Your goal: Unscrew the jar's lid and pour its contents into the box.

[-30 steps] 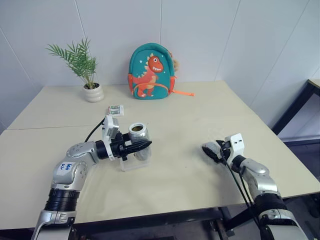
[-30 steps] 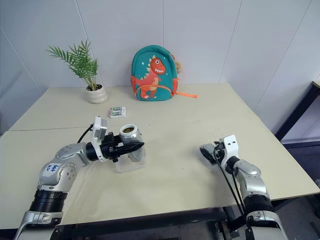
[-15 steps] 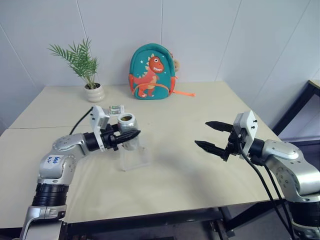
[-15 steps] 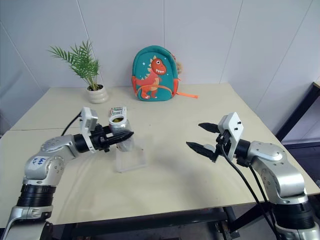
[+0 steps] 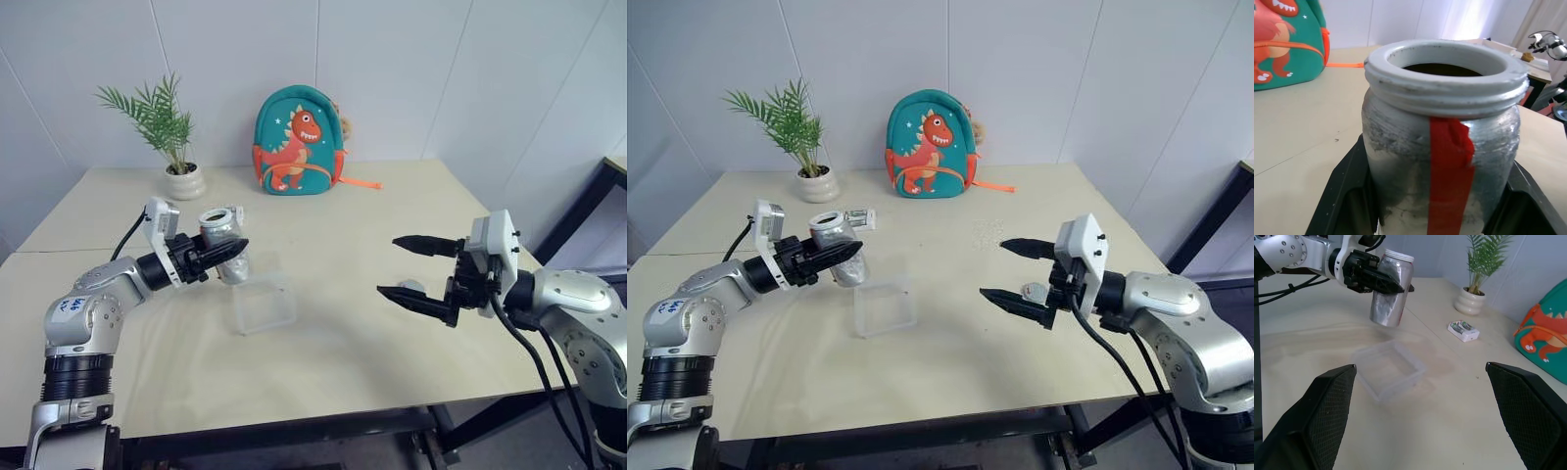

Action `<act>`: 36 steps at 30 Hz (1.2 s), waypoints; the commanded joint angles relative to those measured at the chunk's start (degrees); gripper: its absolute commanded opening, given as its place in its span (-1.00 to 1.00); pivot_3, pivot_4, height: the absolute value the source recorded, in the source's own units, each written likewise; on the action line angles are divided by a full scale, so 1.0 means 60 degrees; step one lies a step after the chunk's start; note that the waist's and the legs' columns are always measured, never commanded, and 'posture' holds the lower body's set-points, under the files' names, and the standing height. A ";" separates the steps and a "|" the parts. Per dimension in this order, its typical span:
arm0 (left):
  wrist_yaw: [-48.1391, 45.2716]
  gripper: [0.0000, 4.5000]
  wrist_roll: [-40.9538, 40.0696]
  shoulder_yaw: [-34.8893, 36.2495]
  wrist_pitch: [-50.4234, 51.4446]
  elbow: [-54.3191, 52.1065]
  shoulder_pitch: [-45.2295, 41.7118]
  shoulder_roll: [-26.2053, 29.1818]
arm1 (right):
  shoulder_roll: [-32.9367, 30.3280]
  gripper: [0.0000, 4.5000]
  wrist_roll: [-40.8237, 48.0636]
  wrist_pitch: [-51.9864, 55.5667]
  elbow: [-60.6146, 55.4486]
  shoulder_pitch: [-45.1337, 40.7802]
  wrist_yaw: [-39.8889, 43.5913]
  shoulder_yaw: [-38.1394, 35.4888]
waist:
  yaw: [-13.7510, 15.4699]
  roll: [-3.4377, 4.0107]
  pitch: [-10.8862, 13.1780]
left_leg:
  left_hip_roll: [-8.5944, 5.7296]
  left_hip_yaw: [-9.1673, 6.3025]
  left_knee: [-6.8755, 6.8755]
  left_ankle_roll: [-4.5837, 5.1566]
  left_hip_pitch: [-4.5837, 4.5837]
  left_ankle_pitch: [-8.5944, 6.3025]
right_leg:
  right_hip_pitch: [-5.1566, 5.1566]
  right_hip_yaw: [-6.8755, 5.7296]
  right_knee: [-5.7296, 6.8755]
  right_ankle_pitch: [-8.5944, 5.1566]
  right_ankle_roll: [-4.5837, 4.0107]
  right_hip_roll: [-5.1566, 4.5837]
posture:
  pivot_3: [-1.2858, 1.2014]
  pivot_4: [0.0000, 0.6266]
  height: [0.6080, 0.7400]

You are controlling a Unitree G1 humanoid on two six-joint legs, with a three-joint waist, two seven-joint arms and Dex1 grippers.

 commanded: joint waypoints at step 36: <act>0.9818 -0.10 1.6608 -0.5015 -1.2002 0.1491 -0.2265 0.3411 | 0.2035 0.98 -0.0941 -0.1644 0.0951 0.0027 -0.1126 0.0633 | 0.0233 -0.0002 0.0001 | 0.0001 0.0065 0.0010 0.0028 -0.0006 -0.0027 | -0.0022 0.0025 0.0009 0.0011 0.0020 -0.0010 | 0.03 -0.52 1.00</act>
